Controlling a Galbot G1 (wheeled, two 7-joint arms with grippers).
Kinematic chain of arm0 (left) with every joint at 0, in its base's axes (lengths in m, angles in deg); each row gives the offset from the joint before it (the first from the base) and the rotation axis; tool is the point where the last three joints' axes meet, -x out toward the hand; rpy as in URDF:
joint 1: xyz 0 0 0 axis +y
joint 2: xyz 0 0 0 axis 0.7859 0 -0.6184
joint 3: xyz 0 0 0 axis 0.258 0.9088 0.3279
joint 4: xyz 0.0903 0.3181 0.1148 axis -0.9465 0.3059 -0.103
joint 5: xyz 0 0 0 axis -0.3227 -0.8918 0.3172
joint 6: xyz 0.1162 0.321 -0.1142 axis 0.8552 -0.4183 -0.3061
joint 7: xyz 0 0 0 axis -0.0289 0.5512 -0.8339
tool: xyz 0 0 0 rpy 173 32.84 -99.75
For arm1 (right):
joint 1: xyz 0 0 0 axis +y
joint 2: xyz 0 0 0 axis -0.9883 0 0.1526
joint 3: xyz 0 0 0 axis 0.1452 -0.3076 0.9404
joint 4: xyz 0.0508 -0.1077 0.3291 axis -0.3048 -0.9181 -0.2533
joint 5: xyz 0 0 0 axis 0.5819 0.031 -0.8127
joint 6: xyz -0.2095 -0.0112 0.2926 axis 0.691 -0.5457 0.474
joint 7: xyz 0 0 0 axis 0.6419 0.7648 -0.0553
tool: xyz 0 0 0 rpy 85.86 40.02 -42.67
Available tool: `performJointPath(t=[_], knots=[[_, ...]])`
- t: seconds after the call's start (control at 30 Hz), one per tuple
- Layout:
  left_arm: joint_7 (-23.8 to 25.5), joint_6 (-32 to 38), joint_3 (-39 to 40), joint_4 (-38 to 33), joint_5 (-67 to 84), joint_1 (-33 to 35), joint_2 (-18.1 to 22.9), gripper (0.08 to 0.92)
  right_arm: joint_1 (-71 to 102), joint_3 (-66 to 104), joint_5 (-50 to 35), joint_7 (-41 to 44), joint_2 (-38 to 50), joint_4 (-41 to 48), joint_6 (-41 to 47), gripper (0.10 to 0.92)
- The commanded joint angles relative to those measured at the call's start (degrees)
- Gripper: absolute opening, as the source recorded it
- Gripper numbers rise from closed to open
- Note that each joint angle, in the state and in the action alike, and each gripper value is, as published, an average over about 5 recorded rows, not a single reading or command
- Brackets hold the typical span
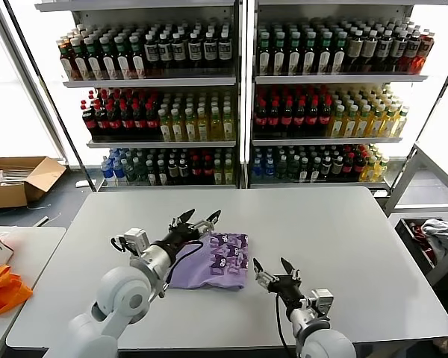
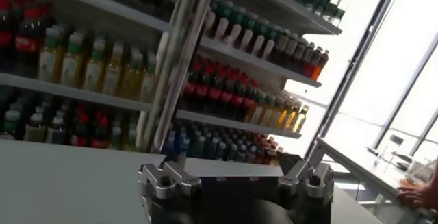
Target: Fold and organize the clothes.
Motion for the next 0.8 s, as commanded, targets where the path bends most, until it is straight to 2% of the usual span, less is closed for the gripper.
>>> performJointPath(t=[0.03,0.4,0.8], knots=[[4.6,1.8,-9.7,-8.3,-0.7,9.4,-4.1,0.814,-9.0,-10.2,-3.1,-5.0,-5.6,11.0,4.0,0.791],[4.6,1.0,-9.1,-8.9,-0.9,9.8,-1.5,0.823,-7.6,-7.6,-3.8,-5.2,-3.5,8.0,4.6,0.499],[4.6,0.8,-12.5,-9.1,-1.3,12.0,1.1,0.823,-6.1,-2.1,-4.5,2.3,6.7,2.3,8.8,0.157]])
